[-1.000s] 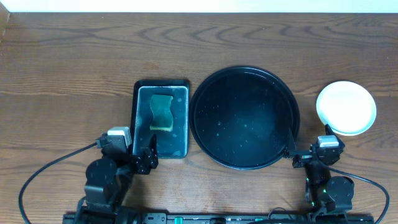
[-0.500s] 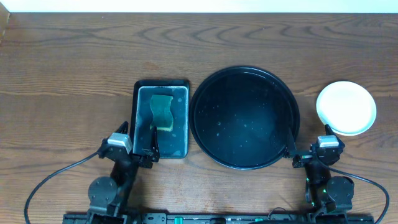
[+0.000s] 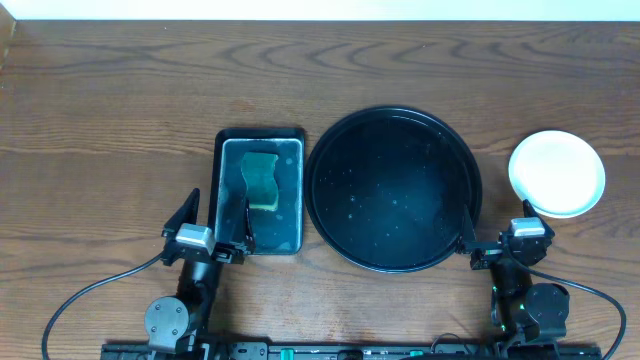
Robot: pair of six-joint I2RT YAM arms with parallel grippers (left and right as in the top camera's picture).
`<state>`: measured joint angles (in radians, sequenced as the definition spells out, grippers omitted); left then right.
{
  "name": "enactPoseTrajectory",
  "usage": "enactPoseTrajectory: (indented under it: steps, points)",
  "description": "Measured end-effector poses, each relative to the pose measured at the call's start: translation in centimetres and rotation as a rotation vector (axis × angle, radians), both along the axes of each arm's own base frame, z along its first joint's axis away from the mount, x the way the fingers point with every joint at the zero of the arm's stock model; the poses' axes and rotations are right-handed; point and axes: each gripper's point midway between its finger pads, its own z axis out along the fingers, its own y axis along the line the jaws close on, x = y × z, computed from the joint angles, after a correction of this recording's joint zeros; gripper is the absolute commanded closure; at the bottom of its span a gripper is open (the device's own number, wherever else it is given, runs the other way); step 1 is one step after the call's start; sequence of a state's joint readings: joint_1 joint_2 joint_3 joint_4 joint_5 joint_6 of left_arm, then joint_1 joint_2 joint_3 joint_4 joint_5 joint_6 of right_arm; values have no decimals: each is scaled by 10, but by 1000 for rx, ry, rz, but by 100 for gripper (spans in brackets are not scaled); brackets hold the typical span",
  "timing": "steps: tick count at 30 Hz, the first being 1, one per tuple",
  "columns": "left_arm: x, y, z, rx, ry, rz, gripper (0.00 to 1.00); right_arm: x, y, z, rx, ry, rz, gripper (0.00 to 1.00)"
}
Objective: Clean dirty plates on tray and stack at the side
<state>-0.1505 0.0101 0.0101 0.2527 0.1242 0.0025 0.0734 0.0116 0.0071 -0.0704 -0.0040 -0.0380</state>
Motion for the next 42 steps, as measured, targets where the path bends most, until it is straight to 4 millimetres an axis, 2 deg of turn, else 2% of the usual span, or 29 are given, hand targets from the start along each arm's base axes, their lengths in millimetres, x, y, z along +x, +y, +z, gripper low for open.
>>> enactPoseTrajectory:
  steps: [4,10,12,42]
  points:
    - [1,0,-6,67,8,10,18,0,0,0,0,0,0,1]
    - [3,-1,-55,137,196,6,19,0,0,0,0,0,0,1]
    - [3,1,-65,143,237,10,18,0,0,0,0,0,0,1]
    - [3,3,-65,137,243,23,18,0,0,0,0,0,0,1]
